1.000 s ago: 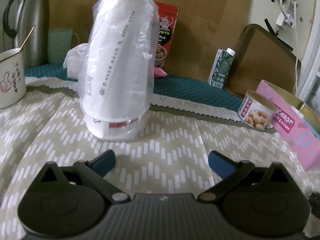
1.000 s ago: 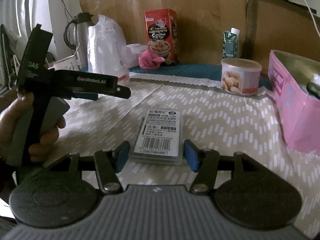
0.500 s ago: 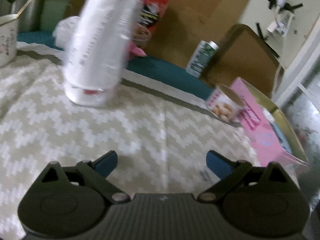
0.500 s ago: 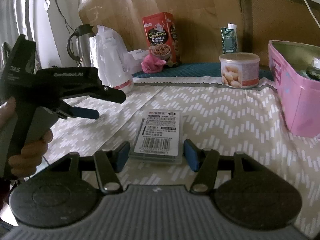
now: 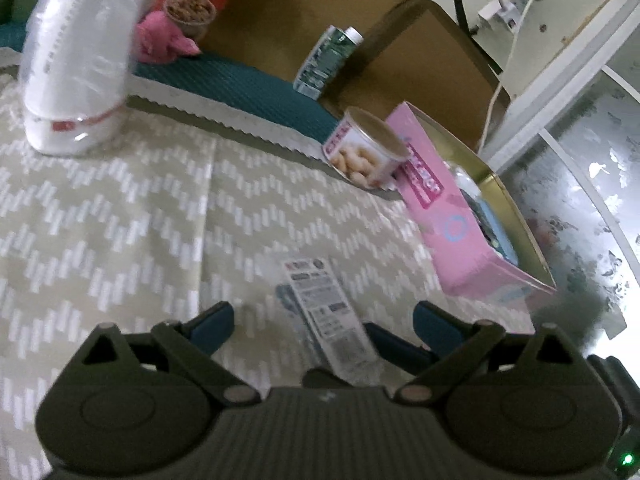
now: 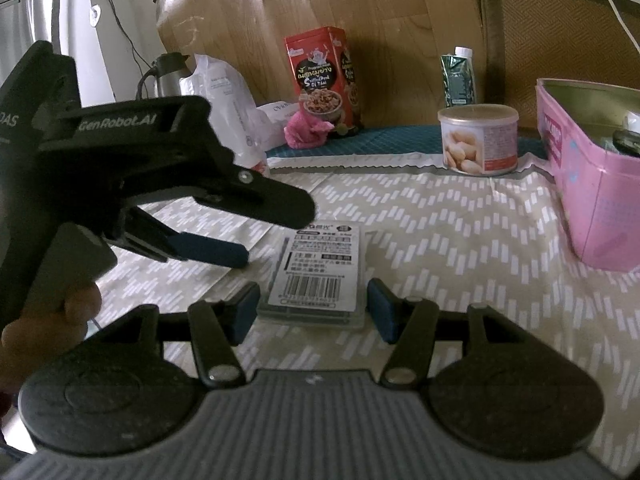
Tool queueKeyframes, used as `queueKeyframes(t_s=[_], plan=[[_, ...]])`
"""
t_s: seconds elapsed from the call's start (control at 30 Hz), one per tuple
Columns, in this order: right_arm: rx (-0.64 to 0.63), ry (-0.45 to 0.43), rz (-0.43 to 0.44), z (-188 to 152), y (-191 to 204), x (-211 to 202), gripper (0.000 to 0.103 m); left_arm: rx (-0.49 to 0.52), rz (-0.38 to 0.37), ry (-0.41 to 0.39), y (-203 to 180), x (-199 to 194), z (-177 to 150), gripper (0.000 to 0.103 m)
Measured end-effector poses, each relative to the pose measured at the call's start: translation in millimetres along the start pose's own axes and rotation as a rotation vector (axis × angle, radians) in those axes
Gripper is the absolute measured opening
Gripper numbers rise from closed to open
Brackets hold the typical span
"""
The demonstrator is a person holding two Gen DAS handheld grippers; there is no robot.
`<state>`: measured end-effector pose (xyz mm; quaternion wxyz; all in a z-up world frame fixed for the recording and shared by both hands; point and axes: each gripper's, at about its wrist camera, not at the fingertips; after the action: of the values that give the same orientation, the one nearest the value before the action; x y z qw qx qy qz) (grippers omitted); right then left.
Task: Organize soft objects
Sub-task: 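Lift the card packet with the right tool and carry it over the pink tin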
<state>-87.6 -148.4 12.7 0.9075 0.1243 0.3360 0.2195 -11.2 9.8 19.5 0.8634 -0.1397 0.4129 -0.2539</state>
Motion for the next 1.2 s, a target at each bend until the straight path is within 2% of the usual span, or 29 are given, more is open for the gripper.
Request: queueKeyframes(t_s=[0.43,0.57,0.7,0.8,0.87,0.97,1.07,1.2], plan=[[0.014,-0.004,0.008,0,-2,-1,0.061,0.008,-0.045,0.034,-11,11,-1,0.102],[0.045,-0.055,0.024,1,-4,-10,0.061,-0.012,-0.068,0.03,-9,10,-1,0.102],[0.023,-0.089,0.009,2,1,-14,0.06,-0.053,-0.105,0.021,-4,10,2,0.102],[0.024,-0.092,0.01,2,0,-15,0.06,-0.042,-0.101,0.037,-11,14,3,0.093],[0.018,-0.109,0.006,2,0,-17,0.06,-0.039,-0.094,0.055,-15,19,2,0.069],[0.01,-0.139,-0.007,4,-1,-23,0.06,-0.036,-0.114,0.064,-22,24,6,0.054],[0.01,-0.18,-0.028,9,-7,-29,0.06,0.022,-0.103,0.036,-43,25,18,0.047],[-0.005,-0.275,-0.076,23,-17,-46,0.061,0.1,-0.141,0.009,-79,34,45,0.047]])
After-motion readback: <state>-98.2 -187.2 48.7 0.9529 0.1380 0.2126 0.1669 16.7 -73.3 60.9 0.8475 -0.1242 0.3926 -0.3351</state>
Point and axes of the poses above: each gripper's, at about its wrist camera, not at the fingertips, and x roughly the way its jaws point, y to its left, z to its top, and after that the axes turned 9 degrees about x, right-handed
